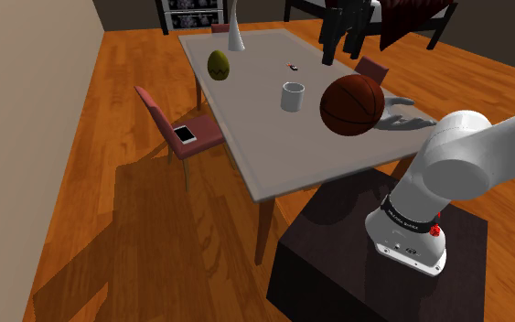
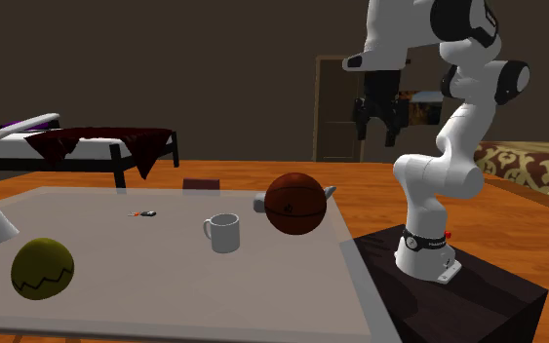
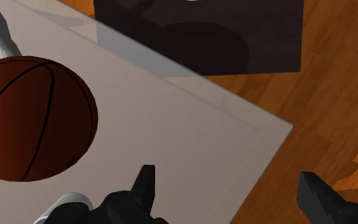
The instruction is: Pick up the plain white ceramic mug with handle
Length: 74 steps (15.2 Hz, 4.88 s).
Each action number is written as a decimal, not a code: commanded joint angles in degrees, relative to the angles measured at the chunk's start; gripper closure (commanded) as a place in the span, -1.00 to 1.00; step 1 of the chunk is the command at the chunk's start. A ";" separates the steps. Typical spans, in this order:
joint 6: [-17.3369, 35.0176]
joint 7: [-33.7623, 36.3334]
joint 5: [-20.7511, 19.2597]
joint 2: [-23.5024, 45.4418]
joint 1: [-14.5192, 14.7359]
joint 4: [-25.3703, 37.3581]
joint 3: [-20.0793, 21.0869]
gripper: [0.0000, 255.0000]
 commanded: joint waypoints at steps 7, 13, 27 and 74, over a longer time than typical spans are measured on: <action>8.35 -4.69 -2.94 7.20 -1.90 -1.70 -4.48 -1.00; 16.27 -9.13 -4.90 16.49 -3.60 -0.77 -8.75 -1.00; 29.83 -20.15 -3.23 43.59 -7.11 11.51 -16.63 -1.00; 27.31 -29.17 3.02 69.04 -13.38 37.57 -18.37 1.00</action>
